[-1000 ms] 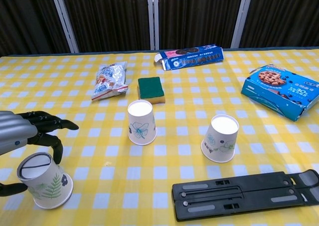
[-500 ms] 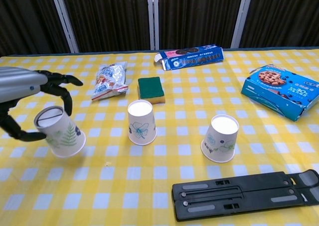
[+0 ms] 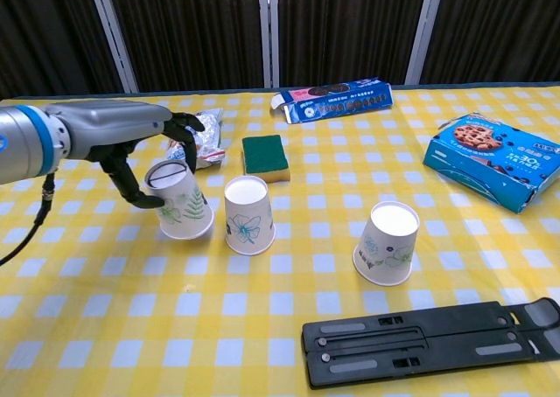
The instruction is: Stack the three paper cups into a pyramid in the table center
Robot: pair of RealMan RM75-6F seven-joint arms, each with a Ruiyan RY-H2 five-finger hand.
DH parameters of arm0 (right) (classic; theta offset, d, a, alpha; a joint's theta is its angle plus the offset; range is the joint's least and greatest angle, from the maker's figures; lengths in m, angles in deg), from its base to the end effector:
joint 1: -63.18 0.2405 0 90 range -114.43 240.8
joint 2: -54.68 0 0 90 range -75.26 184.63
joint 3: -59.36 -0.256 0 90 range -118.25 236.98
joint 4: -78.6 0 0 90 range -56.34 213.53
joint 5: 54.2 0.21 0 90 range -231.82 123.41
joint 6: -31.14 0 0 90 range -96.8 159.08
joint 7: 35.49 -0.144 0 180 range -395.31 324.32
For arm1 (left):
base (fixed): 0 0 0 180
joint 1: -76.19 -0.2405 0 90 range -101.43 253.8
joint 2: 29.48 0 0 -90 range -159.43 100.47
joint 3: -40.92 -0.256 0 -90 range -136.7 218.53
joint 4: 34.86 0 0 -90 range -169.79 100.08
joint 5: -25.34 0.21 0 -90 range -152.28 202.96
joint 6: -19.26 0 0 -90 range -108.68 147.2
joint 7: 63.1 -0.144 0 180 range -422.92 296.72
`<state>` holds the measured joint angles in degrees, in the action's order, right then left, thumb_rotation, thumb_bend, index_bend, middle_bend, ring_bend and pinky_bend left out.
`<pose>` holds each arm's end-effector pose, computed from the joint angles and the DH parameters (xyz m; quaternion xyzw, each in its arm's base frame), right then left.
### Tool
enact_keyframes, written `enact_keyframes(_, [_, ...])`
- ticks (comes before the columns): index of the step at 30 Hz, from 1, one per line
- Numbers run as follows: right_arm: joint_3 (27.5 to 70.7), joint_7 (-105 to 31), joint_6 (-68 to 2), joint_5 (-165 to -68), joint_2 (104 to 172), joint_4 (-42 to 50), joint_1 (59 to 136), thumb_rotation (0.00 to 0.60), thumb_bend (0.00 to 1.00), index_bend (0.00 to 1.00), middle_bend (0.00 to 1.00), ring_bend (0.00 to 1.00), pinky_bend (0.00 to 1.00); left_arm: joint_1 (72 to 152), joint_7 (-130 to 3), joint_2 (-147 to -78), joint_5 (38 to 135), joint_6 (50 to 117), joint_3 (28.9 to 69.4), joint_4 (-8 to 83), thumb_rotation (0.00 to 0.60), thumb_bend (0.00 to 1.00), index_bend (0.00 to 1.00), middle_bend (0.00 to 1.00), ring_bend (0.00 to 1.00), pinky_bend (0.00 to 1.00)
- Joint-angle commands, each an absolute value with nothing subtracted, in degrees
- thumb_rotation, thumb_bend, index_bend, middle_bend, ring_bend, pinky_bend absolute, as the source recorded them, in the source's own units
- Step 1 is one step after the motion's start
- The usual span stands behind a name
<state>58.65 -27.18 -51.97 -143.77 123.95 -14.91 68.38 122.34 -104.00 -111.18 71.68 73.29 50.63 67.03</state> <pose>-0.2926 -0.1730 0.1160 0.6380 -0.3787 0.3719 0.5579 -0.1195 0.3185 -0.0032 -0.7895 -0.3653 -0.2822 0.4044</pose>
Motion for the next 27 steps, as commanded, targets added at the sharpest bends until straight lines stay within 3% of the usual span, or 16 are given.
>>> enact_keyframes(1, [58.70, -27.21, -51.98, -143.84, 123.96, -14.92, 68.36, 0.600, 0.15, 0.01, 0.00, 0.00, 0.00, 125.11, -106.46, -113.91, 67.86, 74.04, 51.00, 65.42, 0.600, 0.32, 0.41, 0.00, 0.00, 0.00])
enact_keyframes(20, [58.72, -27.43, -52.27, -143.98, 123.92, -14.98, 68.27, 0.600, 0.15, 0.01, 0.00, 0.00, 0.00, 129.65, -107.88, -118.46, 63.70, 77.37, 50.18, 64.60, 0.600, 0.32, 0.39, 0.00, 0.00, 0.00])
enact_keyframes(22, [58.78, -27.35, -52.31, -144.17, 123.93, -14.99, 68.27, 0.600, 0.15, 0.01, 0.00, 0.00, 0.00, 129.75, -107.65, -118.46, 63.74, 77.75, 50.18, 64.91, 0.600, 0.31, 0.34, 0.00, 0.00, 0.00])
enact_keyframes(24, [58.80, -27.32, -52.31, -144.18, 123.93, -14.96, 68.26, 0.600, 0.15, 0.01, 0.00, 0.00, 0.00, 129.84, -107.64, -118.42, 63.78, 78.00, 50.02, 65.04, 0.600, 0.31, 0.20, 0.00, 0.00, 0.00])
enact_keyframes(27, [58.76, -27.33, -52.29, -144.08, 123.91, -14.96, 68.26, 0.600, 0.15, 0.01, 0.00, 0.00, 0.00, 129.92, -107.53, -118.30, 63.90, 78.40, 49.75, 65.17, 0.600, 0.31, 0.07, 0.00, 0.00, 0.00])
